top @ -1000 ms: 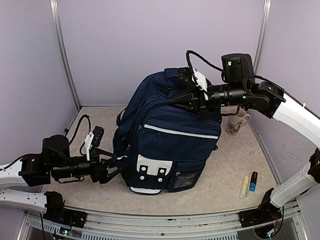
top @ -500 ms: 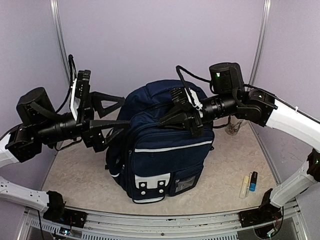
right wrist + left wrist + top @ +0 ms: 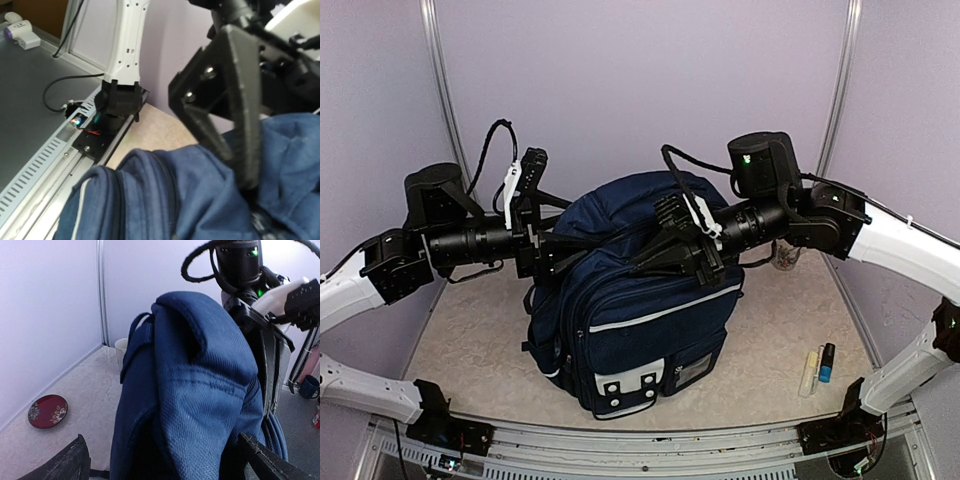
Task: Pack the student bag
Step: Place the pen in the lower front pocket of the bag, then adjust the pen in the lower front pocket of the bag, then adjust the pen at the center of the board, then pick up the pen from the center of the board.
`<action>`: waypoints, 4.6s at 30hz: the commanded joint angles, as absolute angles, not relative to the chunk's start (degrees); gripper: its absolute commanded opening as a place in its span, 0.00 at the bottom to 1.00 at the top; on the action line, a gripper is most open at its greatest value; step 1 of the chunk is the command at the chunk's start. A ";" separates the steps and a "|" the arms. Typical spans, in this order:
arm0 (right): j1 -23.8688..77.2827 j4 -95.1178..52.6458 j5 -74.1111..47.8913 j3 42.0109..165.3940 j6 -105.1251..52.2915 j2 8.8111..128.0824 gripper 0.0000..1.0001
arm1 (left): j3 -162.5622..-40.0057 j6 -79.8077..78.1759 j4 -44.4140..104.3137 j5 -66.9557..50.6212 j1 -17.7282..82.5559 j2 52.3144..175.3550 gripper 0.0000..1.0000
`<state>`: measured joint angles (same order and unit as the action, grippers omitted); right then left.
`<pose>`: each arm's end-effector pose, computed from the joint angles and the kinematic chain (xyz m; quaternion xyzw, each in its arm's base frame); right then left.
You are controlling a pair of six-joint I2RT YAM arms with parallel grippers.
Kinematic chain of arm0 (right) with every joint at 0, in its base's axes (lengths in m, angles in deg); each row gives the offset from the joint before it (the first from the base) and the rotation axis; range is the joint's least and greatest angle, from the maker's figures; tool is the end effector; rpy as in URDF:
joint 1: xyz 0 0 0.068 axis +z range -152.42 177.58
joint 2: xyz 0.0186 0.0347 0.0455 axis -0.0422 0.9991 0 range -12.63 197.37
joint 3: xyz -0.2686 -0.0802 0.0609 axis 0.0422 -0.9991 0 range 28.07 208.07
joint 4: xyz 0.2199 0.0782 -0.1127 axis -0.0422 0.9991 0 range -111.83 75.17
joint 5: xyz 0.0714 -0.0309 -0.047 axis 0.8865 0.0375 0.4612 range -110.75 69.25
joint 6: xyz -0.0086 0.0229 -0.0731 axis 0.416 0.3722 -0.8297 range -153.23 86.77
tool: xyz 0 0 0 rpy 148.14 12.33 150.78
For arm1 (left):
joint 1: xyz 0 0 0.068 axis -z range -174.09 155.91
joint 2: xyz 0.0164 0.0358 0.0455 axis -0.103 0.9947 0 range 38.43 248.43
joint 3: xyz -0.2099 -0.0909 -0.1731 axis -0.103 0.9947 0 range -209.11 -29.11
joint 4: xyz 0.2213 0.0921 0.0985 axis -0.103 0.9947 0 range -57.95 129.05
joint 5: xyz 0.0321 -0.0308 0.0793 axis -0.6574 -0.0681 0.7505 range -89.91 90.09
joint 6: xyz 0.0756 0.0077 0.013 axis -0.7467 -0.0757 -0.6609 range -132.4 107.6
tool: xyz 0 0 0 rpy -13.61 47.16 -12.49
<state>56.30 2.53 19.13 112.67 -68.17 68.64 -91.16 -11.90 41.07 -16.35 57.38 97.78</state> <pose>0.1367 0.3060 0.4181 -0.6972 0.3893 0.3847 0.4629 0.1434 -0.2099 0.4094 0.4034 0.6246 -0.3850 0.5468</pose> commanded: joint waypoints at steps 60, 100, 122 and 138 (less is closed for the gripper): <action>64.31 -36.57 -32.73 91.00 -93.71 68.65 0.59 | -81.74 -12.16 15.13 41.94 87.83 88.06 0.00; 82.51 -30.89 -42.34 78.62 -105.39 57.11 0.61 | -81.16 2.74 10.78 26.02 78.49 101.96 0.00; 83.85 -61.10 -74.13 76.08 -142.28 69.32 0.53 | -80.65 0.48 12.23 25.18 78.54 99.83 0.00; 83.80 -48.51 -72.02 80.64 -134.00 64.75 0.31 | -78.53 -0.85 14.01 27.27 78.75 95.29 0.00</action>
